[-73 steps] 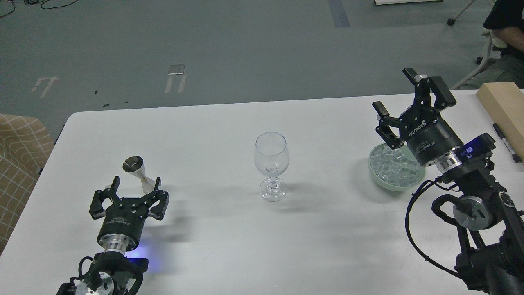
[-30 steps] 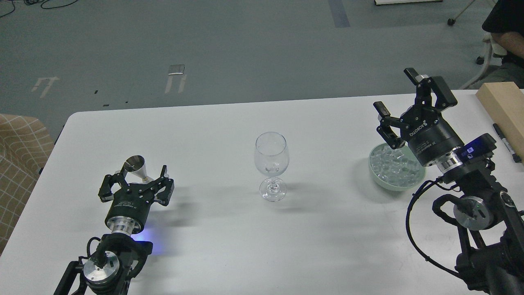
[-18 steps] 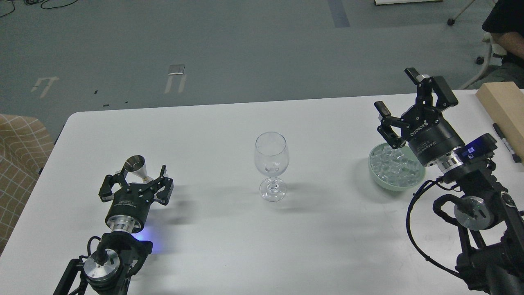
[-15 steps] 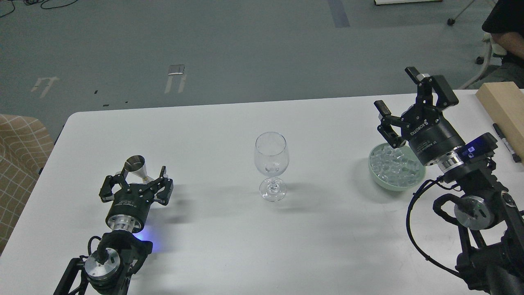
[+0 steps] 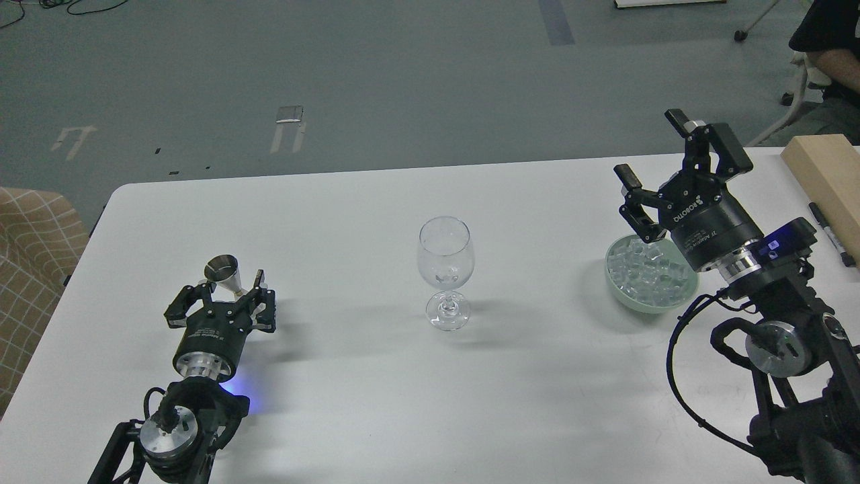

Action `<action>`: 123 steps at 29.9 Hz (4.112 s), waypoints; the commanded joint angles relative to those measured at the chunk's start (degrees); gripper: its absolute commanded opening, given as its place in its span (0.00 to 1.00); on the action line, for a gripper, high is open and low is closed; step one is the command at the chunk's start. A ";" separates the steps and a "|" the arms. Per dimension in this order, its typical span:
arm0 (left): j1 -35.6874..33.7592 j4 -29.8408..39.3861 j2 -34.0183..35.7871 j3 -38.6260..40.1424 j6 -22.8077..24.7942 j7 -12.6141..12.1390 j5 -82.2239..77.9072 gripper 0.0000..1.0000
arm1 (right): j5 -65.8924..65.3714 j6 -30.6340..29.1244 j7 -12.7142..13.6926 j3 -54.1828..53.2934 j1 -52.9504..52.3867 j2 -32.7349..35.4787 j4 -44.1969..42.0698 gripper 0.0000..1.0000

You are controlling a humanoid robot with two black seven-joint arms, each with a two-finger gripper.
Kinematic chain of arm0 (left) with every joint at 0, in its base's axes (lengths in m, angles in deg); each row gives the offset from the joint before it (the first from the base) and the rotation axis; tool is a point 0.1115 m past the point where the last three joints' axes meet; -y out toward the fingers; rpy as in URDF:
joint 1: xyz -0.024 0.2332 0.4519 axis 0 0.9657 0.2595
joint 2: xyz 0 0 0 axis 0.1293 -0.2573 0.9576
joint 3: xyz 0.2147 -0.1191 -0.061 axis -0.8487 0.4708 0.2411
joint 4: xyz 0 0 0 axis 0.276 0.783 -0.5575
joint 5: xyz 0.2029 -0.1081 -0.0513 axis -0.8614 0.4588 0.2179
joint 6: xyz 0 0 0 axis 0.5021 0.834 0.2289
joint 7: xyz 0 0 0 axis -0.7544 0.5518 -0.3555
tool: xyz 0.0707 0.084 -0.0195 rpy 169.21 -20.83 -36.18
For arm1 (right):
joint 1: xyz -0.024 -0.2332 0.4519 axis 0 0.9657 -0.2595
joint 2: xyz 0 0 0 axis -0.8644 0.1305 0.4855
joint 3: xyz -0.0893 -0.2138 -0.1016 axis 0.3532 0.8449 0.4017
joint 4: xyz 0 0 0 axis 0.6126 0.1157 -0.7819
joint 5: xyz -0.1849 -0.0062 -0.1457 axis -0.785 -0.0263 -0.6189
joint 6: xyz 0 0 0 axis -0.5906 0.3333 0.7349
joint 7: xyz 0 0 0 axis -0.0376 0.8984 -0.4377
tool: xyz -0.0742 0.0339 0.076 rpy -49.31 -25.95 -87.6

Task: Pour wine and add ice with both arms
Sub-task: 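Lift the silver cup upright with the left gripper, then carry the silver cup with the left gripper above the wine glass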

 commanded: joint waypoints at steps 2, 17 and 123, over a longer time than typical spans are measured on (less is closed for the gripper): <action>0.00 -0.08 0.00 -0.04 -0.36 0.11 -0.12 0.59 | 0.00 0.00 0.00 0.00 0.00 0.00 0.04 1.00; 0.00 -0.08 0.00 0.75 0.17 0.28 -0.12 0.49 | 0.00 0.00 0.00 0.00 -0.09 0.00 -0.04 1.00; -8.79 9.94 1.85 -12.17 2.63 -3.49 -9.34 0.07 | -0.09 0.00 0.00 0.62 -1.85 0.00 -2.77 1.00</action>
